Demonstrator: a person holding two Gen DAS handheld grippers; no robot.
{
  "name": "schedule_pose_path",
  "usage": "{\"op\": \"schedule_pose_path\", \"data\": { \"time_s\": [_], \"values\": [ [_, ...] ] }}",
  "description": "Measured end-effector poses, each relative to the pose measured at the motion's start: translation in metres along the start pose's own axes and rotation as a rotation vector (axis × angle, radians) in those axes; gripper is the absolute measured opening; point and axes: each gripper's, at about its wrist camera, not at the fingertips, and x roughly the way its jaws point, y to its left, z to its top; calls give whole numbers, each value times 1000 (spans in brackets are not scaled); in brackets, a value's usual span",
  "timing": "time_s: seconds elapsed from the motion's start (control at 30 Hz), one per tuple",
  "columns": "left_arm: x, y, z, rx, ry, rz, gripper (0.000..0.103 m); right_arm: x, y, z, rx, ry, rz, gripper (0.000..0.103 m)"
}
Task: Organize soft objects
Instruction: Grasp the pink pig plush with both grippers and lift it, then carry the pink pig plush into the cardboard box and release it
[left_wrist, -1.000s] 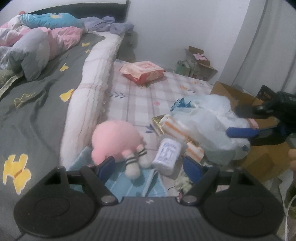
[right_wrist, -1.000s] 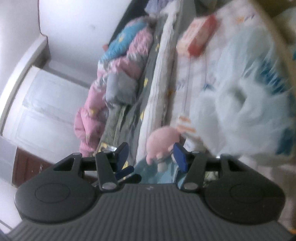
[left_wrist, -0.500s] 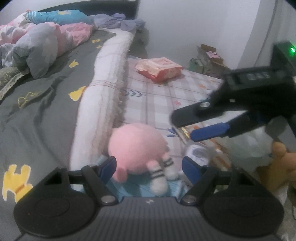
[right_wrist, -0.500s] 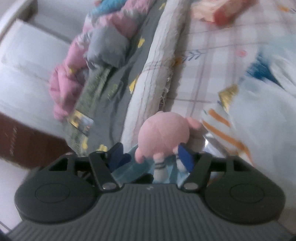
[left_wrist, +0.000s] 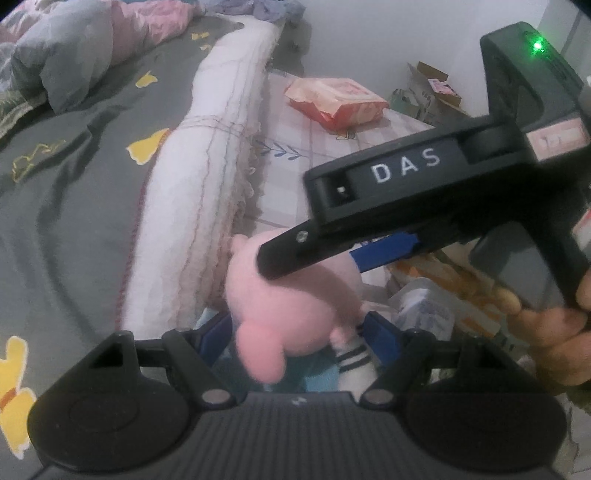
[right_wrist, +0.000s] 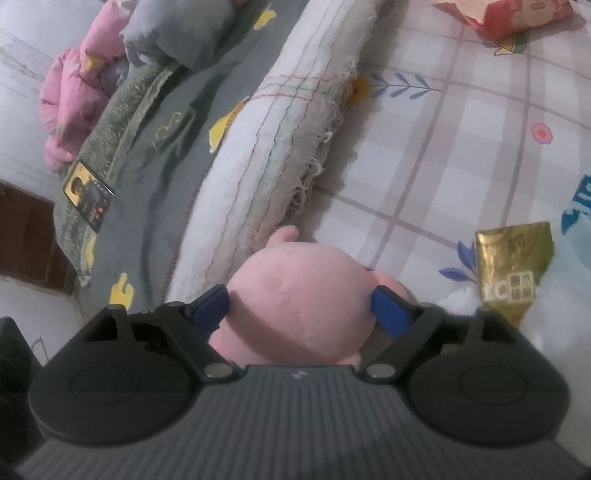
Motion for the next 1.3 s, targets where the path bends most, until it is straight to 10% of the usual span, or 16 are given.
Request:
{"op": "schedule_pose_path", "data": {
  "time_s": [0.73,1.3],
  "values": [
    [-86,-35,6,30,-227,-18,81,-67,5,-27,77,-135,203,84],
    [-105,-196,25,342,-339,-249,84,-232,-91,-117,262,-458,311,84]
  ]
}}
